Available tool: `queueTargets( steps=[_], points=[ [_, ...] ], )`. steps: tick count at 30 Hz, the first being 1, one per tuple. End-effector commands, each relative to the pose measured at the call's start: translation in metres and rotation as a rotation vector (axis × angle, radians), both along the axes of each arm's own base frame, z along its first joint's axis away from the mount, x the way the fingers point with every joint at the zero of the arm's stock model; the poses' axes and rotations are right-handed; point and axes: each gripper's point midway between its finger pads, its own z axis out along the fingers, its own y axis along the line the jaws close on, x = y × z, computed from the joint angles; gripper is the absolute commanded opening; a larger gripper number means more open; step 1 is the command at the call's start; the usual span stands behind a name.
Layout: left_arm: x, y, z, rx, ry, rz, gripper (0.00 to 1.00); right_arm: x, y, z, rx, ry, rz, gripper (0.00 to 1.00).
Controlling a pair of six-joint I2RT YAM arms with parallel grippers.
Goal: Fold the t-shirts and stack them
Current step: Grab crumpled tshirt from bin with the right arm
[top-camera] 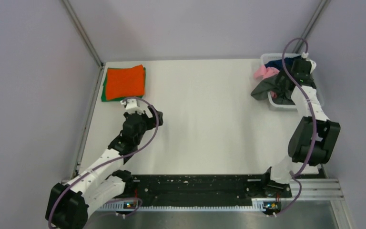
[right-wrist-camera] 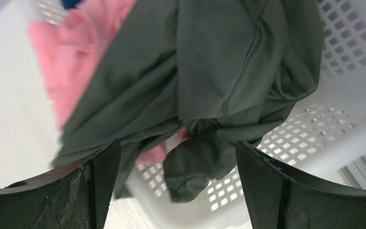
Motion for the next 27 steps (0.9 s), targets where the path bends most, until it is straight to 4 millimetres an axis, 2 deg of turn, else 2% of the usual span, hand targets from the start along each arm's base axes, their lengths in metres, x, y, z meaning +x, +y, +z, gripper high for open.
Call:
queueTargets(
  steps=[1, 5, 7, 8, 10, 11, 12, 14, 18, 19, 21, 23, 27],
  points=[
    [0.007, -0.002, 0.011, -0.003, -0.037, 0.004, 0.99, 0.009, -0.018, -0.029, 0.14, 0.085, 0.026, 0.86],
    [0.008, -0.004, 0.008, 0.002, -0.022, -0.005, 0.99, 0.04, -0.007, -0.06, 0.226, 0.093, 0.173, 0.78],
    [0.008, -0.006, 0.007, 0.002, -0.02, -0.014, 0.99, 0.05, 0.001, -0.07, 0.258, 0.095, 0.243, 0.66],
    [0.008, -0.006, 0.007, 0.004, -0.02, -0.013, 0.99, 0.055, 0.002, -0.071, 0.256, 0.085, 0.263, 0.56],
    [0.008, -0.005, 0.008, 0.006, -0.021, -0.012, 0.99, 0.06, 0.001, -0.066, 0.248, 0.065, 0.273, 0.22],
    [0.008, -0.005, 0.009, 0.007, -0.022, -0.013, 0.99, 0.062, 0.0, -0.059, 0.231, 0.044, 0.278, 0.09],
    [0.007, -0.005, 0.01, 0.007, -0.025, -0.014, 0.99, 0.063, -0.004, -0.046, 0.197, 0.016, 0.273, 0.0],
    [0.005, -0.007, 0.012, 0.0, -0.032, -0.026, 0.99, 0.06, -0.012, -0.012, 0.116, -0.034, 0.262, 0.0],
    [0.005, -0.008, 0.015, -0.01, -0.043, -0.036, 0.99, 0.039, -0.022, 0.086, -0.025, -0.164, 0.217, 0.0],
    [0.004, -0.009, 0.015, -0.011, -0.042, -0.042, 0.99, 0.031, -0.02, 0.119, -0.06, -0.213, 0.215, 0.0],
    [0.004, -0.016, 0.015, -0.017, -0.042, -0.077, 0.99, 0.016, -0.014, 0.165, -0.094, -0.287, 0.223, 0.0],
    [0.004, -0.021, 0.013, -0.02, -0.036, -0.101, 0.99, 0.001, 0.007, 0.206, -0.093, -0.381, 0.304, 0.0],
    [0.007, -0.025, 0.008, -0.013, -0.006, -0.113, 0.99, -0.032, 0.08, 0.28, -0.042, -0.575, 0.59, 0.0]
  ],
)
